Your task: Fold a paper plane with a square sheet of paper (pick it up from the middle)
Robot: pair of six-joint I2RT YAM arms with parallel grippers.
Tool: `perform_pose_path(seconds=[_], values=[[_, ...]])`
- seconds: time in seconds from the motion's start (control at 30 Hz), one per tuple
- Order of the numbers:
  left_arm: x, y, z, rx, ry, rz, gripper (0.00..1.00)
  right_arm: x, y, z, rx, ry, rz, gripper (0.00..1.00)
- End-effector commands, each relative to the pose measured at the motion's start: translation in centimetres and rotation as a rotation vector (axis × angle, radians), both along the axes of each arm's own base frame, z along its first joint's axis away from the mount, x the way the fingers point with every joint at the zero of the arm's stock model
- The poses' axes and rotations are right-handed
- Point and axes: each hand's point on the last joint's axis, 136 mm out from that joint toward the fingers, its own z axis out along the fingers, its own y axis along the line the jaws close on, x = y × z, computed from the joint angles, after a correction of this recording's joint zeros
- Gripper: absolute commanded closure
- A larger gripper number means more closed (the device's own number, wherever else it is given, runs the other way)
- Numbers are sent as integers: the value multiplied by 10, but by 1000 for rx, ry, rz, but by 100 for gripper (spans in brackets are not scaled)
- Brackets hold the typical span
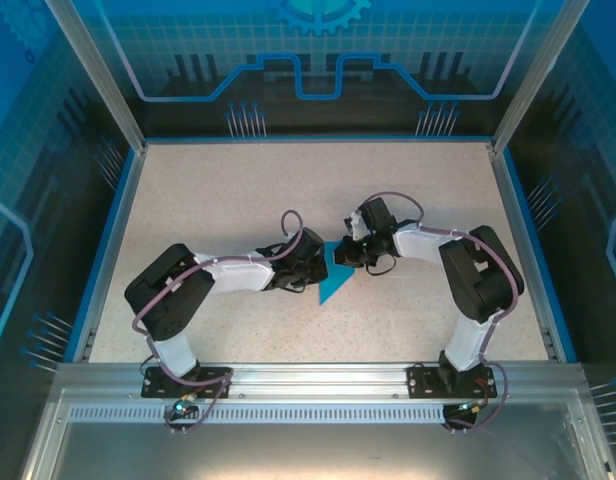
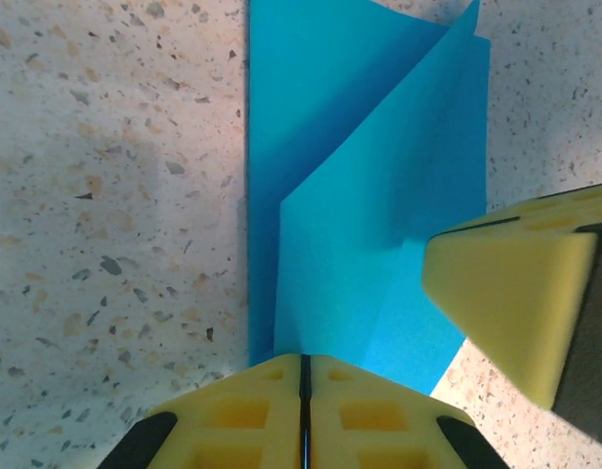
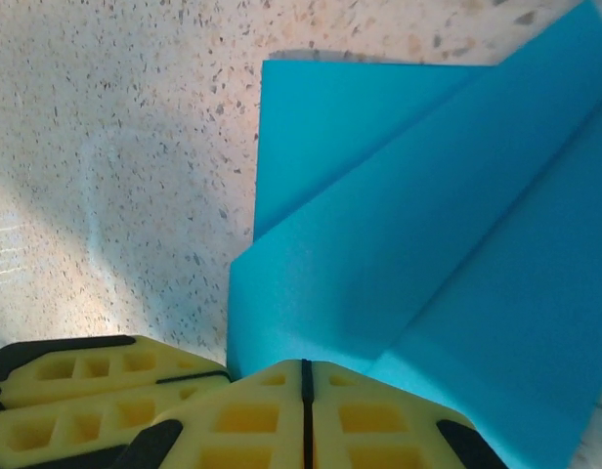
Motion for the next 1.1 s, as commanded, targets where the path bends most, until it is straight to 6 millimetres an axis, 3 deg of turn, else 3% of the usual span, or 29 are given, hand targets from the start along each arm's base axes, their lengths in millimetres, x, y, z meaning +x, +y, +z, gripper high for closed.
perform_pose_path(seconds=[0.0, 0.33, 0.5, 0.63, 0.73, 1.07], values=[[8, 2, -4, 31, 5, 24, 90, 2, 21, 3, 45, 4, 42, 92], [6, 8, -6, 55, 19, 32, 94, -2, 12, -27, -39, 66, 21, 93], [3, -7, 24, -67, -27, -22, 88, -3, 9, -37, -63, 90, 8, 93], [-6, -18, 34, -167, -23, -60, 86, -3, 8, -34, -66, 84, -1, 93], [-15, -24, 27, -207, 14, -83, 86, -1, 9, -30, -62, 77, -2, 93], [-37, -14, -20, -126, 143, -82, 87, -2, 6, -36, -82, 91, -11, 93]])
